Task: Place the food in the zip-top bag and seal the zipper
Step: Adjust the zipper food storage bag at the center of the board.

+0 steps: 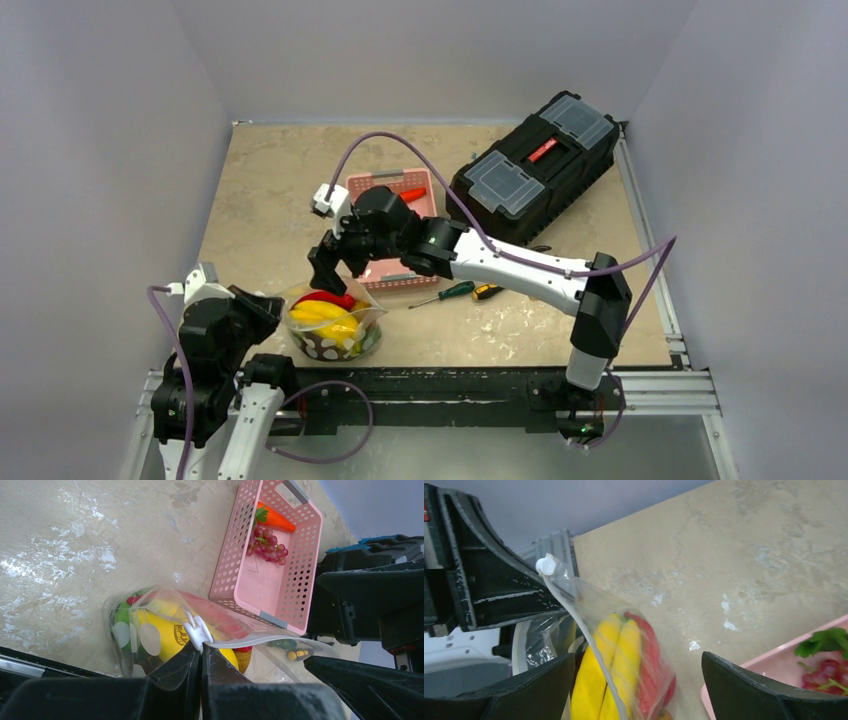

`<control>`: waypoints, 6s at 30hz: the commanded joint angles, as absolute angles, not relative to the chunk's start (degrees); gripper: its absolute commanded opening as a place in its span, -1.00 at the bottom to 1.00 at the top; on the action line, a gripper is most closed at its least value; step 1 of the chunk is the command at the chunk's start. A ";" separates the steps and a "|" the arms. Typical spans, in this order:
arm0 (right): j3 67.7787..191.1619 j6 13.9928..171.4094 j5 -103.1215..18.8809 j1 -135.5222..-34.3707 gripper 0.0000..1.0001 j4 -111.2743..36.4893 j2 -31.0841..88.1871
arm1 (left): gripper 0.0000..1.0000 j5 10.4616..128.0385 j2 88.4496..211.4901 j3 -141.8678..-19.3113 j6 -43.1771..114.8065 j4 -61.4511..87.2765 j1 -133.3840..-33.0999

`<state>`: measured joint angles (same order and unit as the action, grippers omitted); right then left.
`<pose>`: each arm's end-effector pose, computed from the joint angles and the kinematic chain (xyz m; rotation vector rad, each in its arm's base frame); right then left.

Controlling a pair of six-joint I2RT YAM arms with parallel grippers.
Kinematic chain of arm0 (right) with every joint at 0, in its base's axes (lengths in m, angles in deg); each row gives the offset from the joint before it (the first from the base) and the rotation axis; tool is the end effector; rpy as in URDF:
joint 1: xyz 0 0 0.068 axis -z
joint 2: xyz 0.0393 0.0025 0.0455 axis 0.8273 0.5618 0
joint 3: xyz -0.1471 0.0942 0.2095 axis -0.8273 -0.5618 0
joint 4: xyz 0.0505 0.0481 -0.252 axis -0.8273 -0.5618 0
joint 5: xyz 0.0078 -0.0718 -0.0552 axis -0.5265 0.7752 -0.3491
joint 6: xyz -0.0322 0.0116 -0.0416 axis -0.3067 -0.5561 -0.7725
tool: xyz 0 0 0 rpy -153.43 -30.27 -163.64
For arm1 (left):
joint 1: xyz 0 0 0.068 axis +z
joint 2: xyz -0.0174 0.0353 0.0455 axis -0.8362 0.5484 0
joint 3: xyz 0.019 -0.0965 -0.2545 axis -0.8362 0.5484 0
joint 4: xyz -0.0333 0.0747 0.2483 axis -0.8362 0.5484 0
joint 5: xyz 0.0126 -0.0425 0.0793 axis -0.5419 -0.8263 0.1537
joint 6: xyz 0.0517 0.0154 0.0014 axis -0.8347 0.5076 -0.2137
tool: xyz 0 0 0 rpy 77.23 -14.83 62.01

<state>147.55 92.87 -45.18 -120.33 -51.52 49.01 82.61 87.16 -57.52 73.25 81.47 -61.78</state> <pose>0.1766 0.3859 0.3565 -1.1210 1.7706 0.9745 0.0185 0.0016 0.3103 -0.8469 1.9512 -0.4739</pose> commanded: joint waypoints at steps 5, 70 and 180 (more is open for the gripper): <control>147.79 96.13 -66.20 -117.52 0.98 -44.46 48.73 | -1.00 81.95 87.35 -57.48 76.11 78.75 -61.75; 123.71 83.98 -50.21 -117.88 -1.00 -40.56 35.90 | 0.99 61.82 84.12 -57.95 50.54 68.13 -61.84; 138.79 80.87 -63.16 -109.61 0.90 -57.27 36.73 | -1.00 25.33 109.22 -48.94 36.45 41.13 -62.28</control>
